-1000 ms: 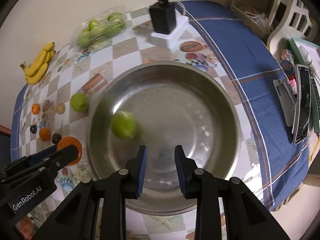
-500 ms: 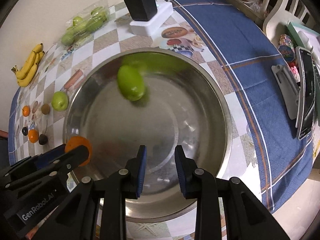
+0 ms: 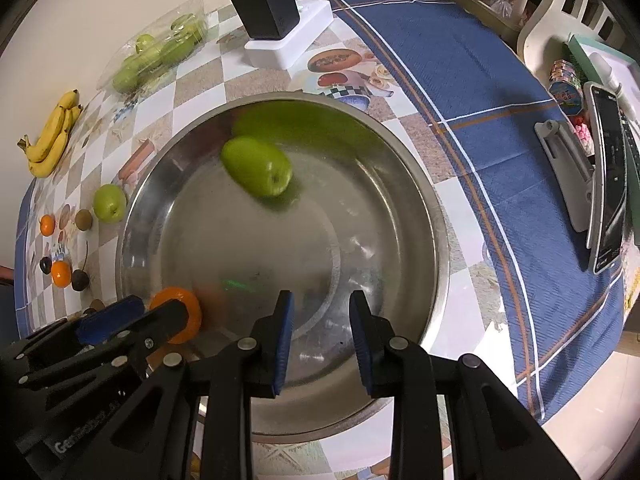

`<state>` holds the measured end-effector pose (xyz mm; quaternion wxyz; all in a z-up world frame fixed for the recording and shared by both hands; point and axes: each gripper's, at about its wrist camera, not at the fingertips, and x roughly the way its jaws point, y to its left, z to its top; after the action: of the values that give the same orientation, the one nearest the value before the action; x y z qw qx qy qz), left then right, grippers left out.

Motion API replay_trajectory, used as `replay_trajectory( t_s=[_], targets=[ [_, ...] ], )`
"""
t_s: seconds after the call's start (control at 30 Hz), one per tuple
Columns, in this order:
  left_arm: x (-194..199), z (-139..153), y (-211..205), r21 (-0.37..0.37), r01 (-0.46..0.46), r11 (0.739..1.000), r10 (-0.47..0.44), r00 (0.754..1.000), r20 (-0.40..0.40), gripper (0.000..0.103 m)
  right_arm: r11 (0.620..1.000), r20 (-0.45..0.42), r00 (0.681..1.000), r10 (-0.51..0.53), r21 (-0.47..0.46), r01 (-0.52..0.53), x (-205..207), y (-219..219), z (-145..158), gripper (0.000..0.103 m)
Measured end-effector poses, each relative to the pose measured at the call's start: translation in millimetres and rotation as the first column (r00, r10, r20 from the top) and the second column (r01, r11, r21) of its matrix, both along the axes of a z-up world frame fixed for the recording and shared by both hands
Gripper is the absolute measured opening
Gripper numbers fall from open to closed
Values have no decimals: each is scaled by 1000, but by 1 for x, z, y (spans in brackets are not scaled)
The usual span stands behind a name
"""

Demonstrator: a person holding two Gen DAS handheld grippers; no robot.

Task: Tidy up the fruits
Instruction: 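Carry both fruits over the steel bowl and open both tools to drop them, then grasp a dark plum with the right tool while the left tool grasps a small yellow fruit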

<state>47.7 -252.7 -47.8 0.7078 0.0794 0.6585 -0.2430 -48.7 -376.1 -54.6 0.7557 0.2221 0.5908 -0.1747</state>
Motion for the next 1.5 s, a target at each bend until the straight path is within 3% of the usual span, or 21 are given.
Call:
replay_trajectory(
  t_s=[0.23, 0.43, 0.57, 0.67, 0.8, 0.93, 1.1, 1.3, 1.33, 1.4, 1.5],
  targets=[
    [6, 18, 25, -20, -50, 999, 51, 998, 45, 53, 1000, 9, 1000, 15, -15, -15, 1, 7, 12, 30],
    [19, 20, 71, 22, -163, 986, 160, 980, 116, 66, 999, 12, 999, 37, -1, -37, 7, 22, 16, 30],
    [30, 14, 116, 101, -293, 951, 273, 946, 174, 81, 998, 10, 998, 63, 8, -63, 15, 37, 18, 32],
    [38, 9, 144, 118, -360, 926, 334, 923, 192, 85, 997, 14, 997, 80, -3, -80, 22, 48, 21, 47],
    [46, 4, 173, 119, -427, 897, 398, 894, 206, 100, 995, 20, 995, 102, -15, -102, 31, 61, 22, 61],
    [54, 2, 196, 115, -458, 881, 431, 879, 203, 103, 992, 25, 992, 122, -28, -122, 44, 76, 22, 72],
    [62, 4, 227, 101, -511, 854, 482, 849, 215, 103, 990, 25, 990, 138, -31, -137, 58, 93, 20, 78],
    [67, 1, 253, 83, -555, 828, 536, 825, 177, 103, 982, 40, 982, 186, -36, -184, 78, 124, 22, 80],
    [69, 1, 258, 84, -564, 822, 544, 820, 178, 103, 981, 42, 980, 194, -38, -192, 82, 131, 21, 85],
    [69, 2, 261, 86, -570, 817, 549, 815, 186, 103, 978, 47, 978, 205, -34, -203, 88, 139, 21, 91],
    [69, 4, 264, 75, -570, 818, 550, 814, 186, 103, 973, 51, 972, 229, -18, -228, 97, 158, 19, 91]
  ],
)
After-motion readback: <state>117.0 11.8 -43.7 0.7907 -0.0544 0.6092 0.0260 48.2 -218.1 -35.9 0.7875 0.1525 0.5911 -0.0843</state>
